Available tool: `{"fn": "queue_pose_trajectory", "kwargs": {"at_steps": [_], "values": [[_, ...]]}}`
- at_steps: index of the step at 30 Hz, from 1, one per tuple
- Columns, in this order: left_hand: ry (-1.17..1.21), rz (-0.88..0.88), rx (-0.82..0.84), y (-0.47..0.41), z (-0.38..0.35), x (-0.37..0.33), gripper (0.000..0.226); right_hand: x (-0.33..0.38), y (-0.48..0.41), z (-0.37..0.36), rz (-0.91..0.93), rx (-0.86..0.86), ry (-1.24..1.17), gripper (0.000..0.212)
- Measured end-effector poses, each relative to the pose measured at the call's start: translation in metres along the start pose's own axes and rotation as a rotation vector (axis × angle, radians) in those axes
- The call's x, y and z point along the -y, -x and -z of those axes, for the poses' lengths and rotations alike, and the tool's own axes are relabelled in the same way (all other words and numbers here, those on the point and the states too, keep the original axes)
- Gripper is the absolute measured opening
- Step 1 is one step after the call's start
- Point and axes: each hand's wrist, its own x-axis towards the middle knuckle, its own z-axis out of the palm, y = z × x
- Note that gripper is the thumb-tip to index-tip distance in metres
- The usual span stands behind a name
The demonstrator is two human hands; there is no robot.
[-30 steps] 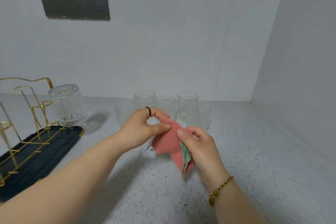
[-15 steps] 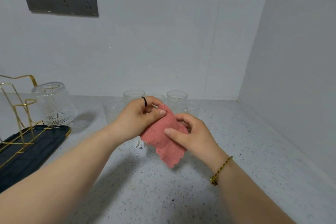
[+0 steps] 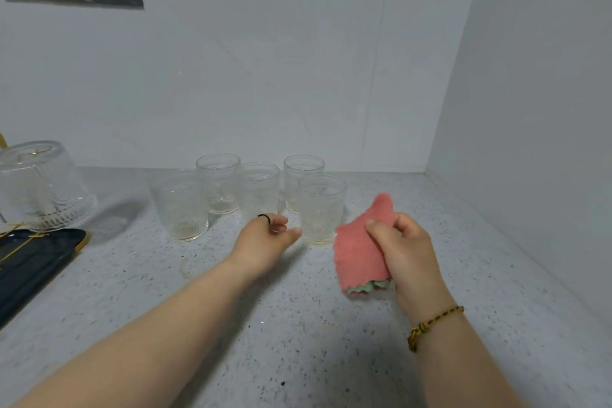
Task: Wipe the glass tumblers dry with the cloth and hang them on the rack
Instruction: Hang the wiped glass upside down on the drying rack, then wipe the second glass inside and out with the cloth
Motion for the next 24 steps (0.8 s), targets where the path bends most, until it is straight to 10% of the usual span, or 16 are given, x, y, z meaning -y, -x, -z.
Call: {"fn": "queue_pose_trajectory", "kwargs": {"at_steps": [8, 19, 24], "values": [[-0.084, 0.019, 0.013, -0.034, -0.037, 0.0, 0.099, -0.006, -0.005, 0.004, 0.049, -0.075, 0.121, 0.016], [-0.357, 0.012, -0.113, -0.048, -0.052, 0.001, 0.084, -0.001, -0.005, 0.007, 0.075, -0.211, 0.044, 0.019], [-0.044, -0.027, -0.07, -0.043, -0.039, 0.0, 0.075, 0.003, -0.002, 0.007, 0.033, -0.25, -0.082, 0.015]]}}
